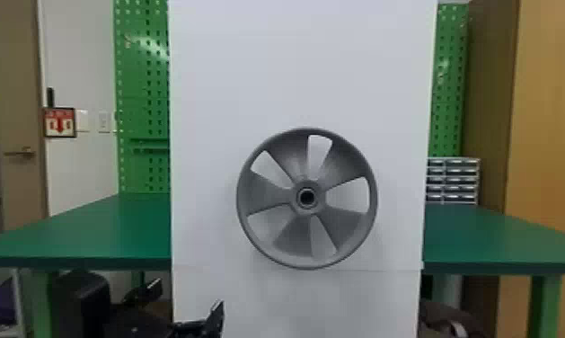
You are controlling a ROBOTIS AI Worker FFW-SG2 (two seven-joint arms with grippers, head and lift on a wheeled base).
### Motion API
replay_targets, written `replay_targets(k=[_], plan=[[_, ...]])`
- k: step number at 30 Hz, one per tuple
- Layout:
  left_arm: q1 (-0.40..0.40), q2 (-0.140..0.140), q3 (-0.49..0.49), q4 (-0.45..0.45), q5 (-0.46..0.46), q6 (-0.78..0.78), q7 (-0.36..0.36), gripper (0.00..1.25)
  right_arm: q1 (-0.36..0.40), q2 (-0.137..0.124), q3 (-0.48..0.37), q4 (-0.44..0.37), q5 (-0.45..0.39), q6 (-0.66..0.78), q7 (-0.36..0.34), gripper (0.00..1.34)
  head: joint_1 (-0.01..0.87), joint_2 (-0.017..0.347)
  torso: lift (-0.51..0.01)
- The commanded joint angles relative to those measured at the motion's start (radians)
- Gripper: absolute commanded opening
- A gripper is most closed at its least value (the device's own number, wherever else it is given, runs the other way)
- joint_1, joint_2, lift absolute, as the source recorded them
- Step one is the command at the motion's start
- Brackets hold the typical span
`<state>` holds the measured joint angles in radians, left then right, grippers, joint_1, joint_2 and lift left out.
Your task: Hold the wheel and insert it
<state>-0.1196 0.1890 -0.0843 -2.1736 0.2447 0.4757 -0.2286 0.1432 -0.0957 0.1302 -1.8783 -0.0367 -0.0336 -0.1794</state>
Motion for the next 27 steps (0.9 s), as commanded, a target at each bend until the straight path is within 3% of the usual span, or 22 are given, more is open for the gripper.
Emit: replay_targets(k=[1, 27], plan=[[0.0, 0.0, 0.0, -0.002, 0.001, 0.001, -0.005, 1.15, 0.001, 0.002, 0.002, 0.01, 0.003, 0.0, 0.0, 1.16, 0.097, 0.015, -0.442], [-0.029, 0.003, 0.0, -0.055, 0.031, 0.029, -0.005, 1.15, 0.006, -0.004, 0.0, 0.022, 0.009, 0.0, 0.003, 1.15, 0.097, 0.015, -0.442]])
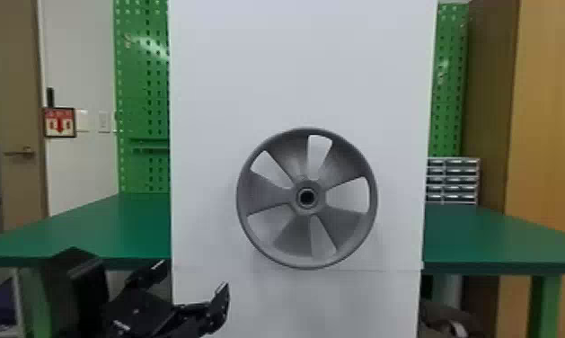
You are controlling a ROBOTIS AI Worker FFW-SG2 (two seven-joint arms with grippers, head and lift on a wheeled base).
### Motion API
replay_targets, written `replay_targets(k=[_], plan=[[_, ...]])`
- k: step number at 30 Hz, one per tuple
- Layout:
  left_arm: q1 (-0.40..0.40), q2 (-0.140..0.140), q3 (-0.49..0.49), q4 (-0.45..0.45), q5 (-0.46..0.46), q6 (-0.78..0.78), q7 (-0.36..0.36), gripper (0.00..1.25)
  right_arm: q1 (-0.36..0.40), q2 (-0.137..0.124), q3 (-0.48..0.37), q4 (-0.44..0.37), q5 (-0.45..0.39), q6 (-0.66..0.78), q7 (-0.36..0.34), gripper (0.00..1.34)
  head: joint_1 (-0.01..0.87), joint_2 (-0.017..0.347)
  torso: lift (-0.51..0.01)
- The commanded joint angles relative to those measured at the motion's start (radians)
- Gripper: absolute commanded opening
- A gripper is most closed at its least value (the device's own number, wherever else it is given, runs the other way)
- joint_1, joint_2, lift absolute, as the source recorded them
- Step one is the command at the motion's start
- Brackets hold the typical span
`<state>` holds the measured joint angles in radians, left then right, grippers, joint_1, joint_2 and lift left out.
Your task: Hold the wheel and insert it
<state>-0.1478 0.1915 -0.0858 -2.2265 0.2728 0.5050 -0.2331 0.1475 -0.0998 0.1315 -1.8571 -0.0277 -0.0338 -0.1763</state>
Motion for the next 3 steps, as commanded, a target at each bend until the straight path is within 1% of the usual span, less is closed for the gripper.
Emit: replay_targets(k=[1, 3], plan=[[-0.001, 0.0, 0.001, -0.002, 0.003, 0.0, 0.0, 1.15, 0.001, 0.0, -0.003, 0.001, 0.0, 0.0, 0.0, 1.15, 0.097, 0.015, -0.442], [-0.003, 0.0, 0.003, -0.002, 0.003, 0.0, 0.0, 1.15, 0.0, 0.0, -0.003, 0.001, -0.001, 0.0, 0.0, 1.15, 0.097, 0.015, -0.442]])
